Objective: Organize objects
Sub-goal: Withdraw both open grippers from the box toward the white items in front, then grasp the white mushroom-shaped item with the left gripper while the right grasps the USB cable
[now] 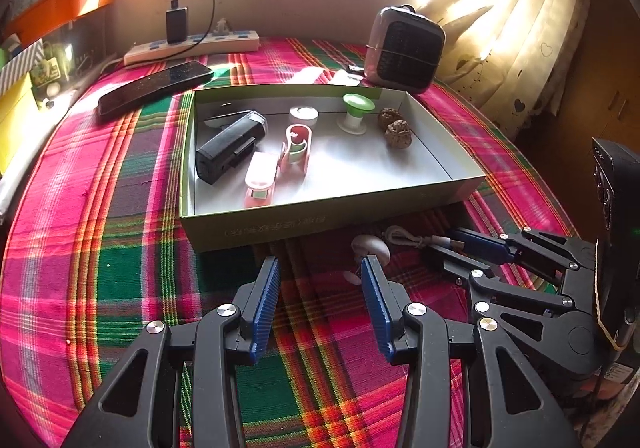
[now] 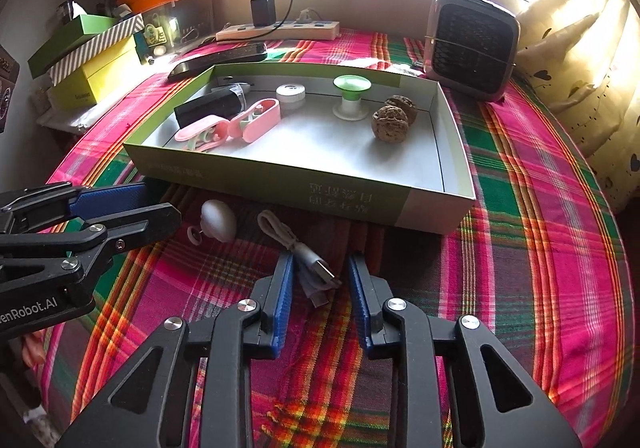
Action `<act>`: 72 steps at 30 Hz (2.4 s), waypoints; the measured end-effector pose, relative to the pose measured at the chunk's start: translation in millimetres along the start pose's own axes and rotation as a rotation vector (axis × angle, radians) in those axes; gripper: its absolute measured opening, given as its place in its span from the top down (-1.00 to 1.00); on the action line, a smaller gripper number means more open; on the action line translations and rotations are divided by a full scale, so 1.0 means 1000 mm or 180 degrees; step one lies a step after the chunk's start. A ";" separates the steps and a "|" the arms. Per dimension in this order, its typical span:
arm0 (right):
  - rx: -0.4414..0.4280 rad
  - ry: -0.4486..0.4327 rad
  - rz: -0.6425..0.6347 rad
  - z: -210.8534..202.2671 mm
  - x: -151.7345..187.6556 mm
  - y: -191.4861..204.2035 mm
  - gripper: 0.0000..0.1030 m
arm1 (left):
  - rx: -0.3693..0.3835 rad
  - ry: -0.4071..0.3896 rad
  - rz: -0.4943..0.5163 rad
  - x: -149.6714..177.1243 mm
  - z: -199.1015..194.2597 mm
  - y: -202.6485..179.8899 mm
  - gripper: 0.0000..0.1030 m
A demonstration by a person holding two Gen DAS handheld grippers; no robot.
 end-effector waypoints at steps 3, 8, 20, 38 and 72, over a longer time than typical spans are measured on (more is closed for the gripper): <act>-0.0040 -0.0009 0.0010 -0.001 0.000 -0.002 0.57 | 0.0037 0.0010 0.0006 0.000 0.001 -0.004 0.21; -0.0062 -0.0017 0.0028 -0.002 0.002 -0.005 0.59 | 0.0037 0.0029 0.0042 -0.001 0.005 -0.008 0.20; -0.0026 -0.0020 0.0102 -0.009 0.012 -0.019 0.59 | -0.0024 0.0123 0.0202 0.002 0.020 -0.023 0.19; -0.0059 -0.0027 0.0109 -0.012 0.016 -0.026 0.59 | -0.0082 0.0097 0.0157 -0.003 0.029 -0.027 0.20; -0.0062 -0.0028 0.0098 -0.013 0.016 -0.025 0.59 | -0.0176 0.0053 0.0194 -0.003 0.029 -0.023 0.58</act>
Point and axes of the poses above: each gripper's, at about its wrist camera, not at the fingertips, and z roughly the way its jaws point, y to its left, x to its underside, the point moved 6 cm from there along z, roughly the way its jaws point, and after that the axes turned 7 degrees about -z, right-handed, at the moved point
